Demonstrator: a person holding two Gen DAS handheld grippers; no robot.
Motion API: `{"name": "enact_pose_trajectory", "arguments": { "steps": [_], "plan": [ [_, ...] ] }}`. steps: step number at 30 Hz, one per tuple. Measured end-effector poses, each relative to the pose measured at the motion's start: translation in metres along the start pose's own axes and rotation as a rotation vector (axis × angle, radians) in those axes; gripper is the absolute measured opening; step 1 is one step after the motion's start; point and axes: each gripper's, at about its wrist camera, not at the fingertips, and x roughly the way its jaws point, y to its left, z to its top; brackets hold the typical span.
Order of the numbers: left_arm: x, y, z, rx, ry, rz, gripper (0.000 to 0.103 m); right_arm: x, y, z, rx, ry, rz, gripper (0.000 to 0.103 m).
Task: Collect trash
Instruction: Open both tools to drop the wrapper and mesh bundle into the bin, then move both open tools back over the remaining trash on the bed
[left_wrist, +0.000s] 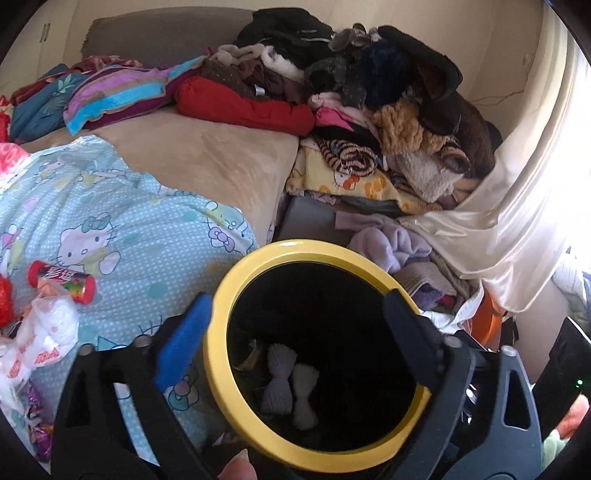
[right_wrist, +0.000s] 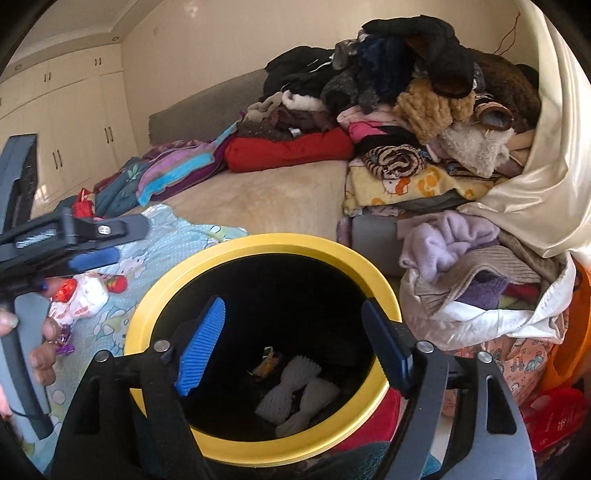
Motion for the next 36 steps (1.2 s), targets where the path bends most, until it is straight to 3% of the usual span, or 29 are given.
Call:
{"name": "enact_pose_trajectory", "arguments": {
  "steps": [4,14,36],
  "plan": [
    [-0.016,0.004,-0.001,-0.002,-0.049,0.017,0.092,-0.001,-0.002,0.000,0.003,-0.018,-0.018,0.084],
    [-0.049,0.022,-0.005,0.000,-0.111,0.080,0.092,-0.009,0.010,0.001,-0.042,-0.061,-0.031,0.087],
    [-0.109,0.057,0.001,-0.016,-0.241,0.148,0.092,-0.035,0.080,0.016,-0.145,-0.117,0.054,0.096]
  ]
}}
